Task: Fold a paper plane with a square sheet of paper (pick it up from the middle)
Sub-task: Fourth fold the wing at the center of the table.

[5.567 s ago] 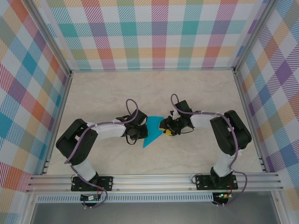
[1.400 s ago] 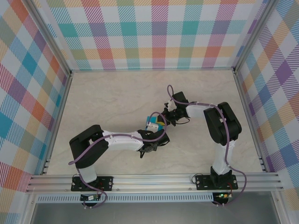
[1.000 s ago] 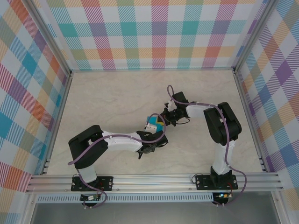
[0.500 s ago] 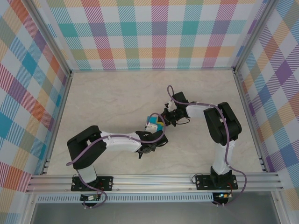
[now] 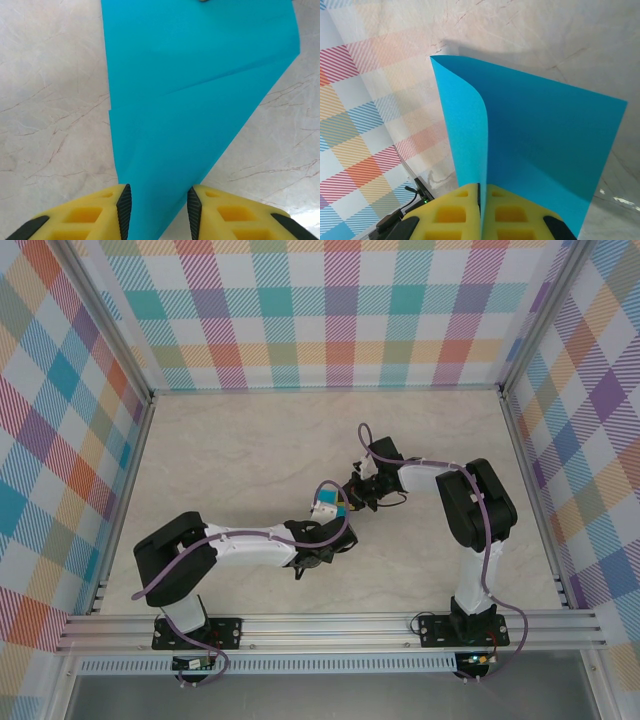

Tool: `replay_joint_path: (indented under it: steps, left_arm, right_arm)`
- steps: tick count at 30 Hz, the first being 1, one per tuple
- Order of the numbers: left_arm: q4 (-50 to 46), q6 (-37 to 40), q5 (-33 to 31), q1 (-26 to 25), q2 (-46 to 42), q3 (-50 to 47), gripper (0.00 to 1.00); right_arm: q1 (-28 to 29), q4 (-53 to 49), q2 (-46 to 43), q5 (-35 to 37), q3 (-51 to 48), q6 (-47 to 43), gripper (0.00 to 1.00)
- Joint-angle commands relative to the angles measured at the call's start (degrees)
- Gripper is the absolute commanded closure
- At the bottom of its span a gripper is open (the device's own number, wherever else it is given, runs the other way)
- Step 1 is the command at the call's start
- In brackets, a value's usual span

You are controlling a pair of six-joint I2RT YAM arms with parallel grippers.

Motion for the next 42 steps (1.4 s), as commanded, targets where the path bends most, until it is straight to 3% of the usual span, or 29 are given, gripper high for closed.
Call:
replay_joint_path:
  steps: [1, 12, 33, 37, 42]
  left_arm:
    - [-0.93, 0.46, -0.91, -0.63, 0.77, 0.06, 0.64]
    - [-0.67, -0.02, -0.72, -0.54, 0.93, -1.19, 0.64]
    - [3.58, 0.42, 1.42, 0.07, -1.12, -3.98, 0.86]
    - [5.96, 0.51, 3.24, 0.81, -2.25, -5.0, 0.9]
    - [10.24, 1.87, 8.32, 3.26, -4.4, -6.87, 0.92]
  right_arm:
    - [-0.25, -1.51, -0.67, -0.13, 1.56, -0.38, 1.0]
    - [-0.21, -1.19, -0.78, -0.12, 1.2, -0.07, 1.0]
    - [-0.25, -1.69, -1.3, 0.32, 1.12, -0.15, 1.0]
    - [-0.24, -2.55, -1.74, 0.89, 1.36, -0.57, 0.97]
    - [-0.49, -5.33, -3.74, 2.29, 1.99, -2.03, 0.8]
